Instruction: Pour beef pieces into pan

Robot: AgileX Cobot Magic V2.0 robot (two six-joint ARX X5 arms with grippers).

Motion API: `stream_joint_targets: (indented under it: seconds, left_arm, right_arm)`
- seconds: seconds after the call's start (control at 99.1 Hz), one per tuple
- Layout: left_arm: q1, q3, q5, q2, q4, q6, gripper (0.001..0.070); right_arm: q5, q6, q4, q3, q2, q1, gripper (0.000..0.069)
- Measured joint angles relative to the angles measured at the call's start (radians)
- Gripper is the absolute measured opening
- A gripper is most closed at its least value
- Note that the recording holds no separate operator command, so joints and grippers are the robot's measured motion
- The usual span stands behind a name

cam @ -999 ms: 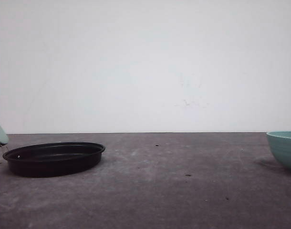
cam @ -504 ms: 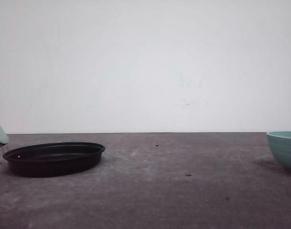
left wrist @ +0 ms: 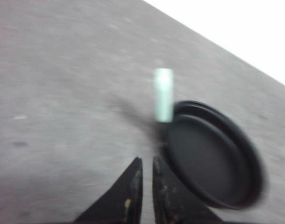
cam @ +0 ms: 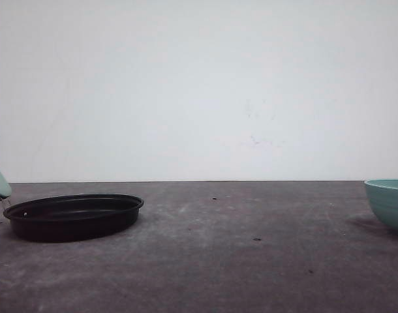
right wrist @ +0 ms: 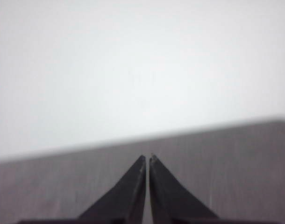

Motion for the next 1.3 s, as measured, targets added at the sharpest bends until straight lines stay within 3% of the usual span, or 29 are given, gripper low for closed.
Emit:
stream_joint_targets:
  seconds: [0.101,0.252,0.383,0.545,0.737,0.888,1.14,1.302]
  left_arm:
    - [0.000,0.063,0.048,0.010,0.005,-0.002,0.0011]
    - [0.000,0.187,0.050,0.108,0.006,-0.008,0.0011]
    - [0.000,0.336,0.062,0.275,0.005,-0.003,0.0011]
    - [0.000,0.581,0.080,0.505,0.006,0.063,0.0011]
    - [0.000,0.797,0.081,0.658,0.021,0.105,0.0011]
    - [0.000,0.835,0.085,0.679,0.018,0.099,0.0011]
    - [-0.016,0.835,0.193,0.684,0.008,0.092,0.0011]
    - [-0.040,0.835,0.235,0.687,0.013,0.126,0.0011]
  right_arm:
    - [0.000,0.011,0.018,0.017,0.000,0.000,0.0010]
    - [-0.003,0.038,-0.024,0.097,0.000,0.000,0.0010]
    - [-0.005,0.045,-0.157,0.219,0.003,0.000,0.0010]
    - [-0.080,0.015,-0.282,0.389,0.057,0.000,0.0010]
    - [-0.105,-0.019,-0.269,0.551,0.127,0.000,0.0012]
    - [-0.085,0.022,-0.254,0.576,0.128,0.000,0.0013]
    - [-0.112,0.071,-0.610,0.689,0.244,0.000,0.0013]
    - [-0.115,0.017,-0.704,0.885,0.404,0.000,0.0013]
